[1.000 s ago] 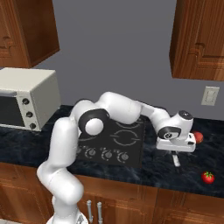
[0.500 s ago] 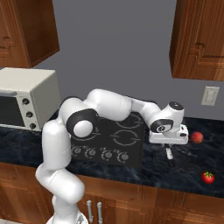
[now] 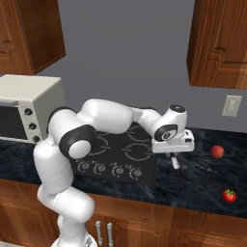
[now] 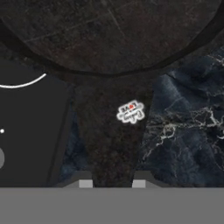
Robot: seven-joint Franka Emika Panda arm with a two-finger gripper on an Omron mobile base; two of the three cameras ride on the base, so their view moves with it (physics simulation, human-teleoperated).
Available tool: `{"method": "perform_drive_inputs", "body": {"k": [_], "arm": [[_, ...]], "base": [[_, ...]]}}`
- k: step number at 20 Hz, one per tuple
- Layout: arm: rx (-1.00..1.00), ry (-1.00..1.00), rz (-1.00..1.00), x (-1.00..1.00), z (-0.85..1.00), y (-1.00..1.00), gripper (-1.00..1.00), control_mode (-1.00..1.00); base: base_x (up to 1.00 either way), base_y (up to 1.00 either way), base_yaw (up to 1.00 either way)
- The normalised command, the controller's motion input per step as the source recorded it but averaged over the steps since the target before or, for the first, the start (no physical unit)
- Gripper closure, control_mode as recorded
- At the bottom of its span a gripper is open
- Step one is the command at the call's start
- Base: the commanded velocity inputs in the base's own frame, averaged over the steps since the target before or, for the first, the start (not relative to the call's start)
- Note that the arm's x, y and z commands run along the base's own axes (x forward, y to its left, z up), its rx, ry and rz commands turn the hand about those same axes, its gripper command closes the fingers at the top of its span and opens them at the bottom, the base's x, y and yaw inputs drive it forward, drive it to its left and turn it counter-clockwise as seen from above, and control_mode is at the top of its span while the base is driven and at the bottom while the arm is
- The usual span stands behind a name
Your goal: Place the pan on the rear right burner on the stove. Then place the tomato and the onion in the pan and turn on the rear right burner.
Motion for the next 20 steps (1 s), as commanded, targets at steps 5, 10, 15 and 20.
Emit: {"method": "perform_drive_inputs", "body": {"k": [5, 10, 15, 20], "arm": [[-0.02, 0.05, 0.09, 0.31, 0.05, 0.26, 1.00, -1.00], [-0.02, 0.01, 0.09, 0.54, 0.01, 0.10, 1.00, -1.00], [0.00, 0.06, 0.09, 0.61, 0.00, 0.08, 1.00, -1.00], [0.00, 0.06, 0.10, 0.68, 0.00, 0.06, 1.00, -1.00]], "base": [[0.00, 0.00, 0.00], [0.00, 0.00, 0.00], [0.00, 0.00, 0.00], [0.00, 0.00, 0.00]]}}
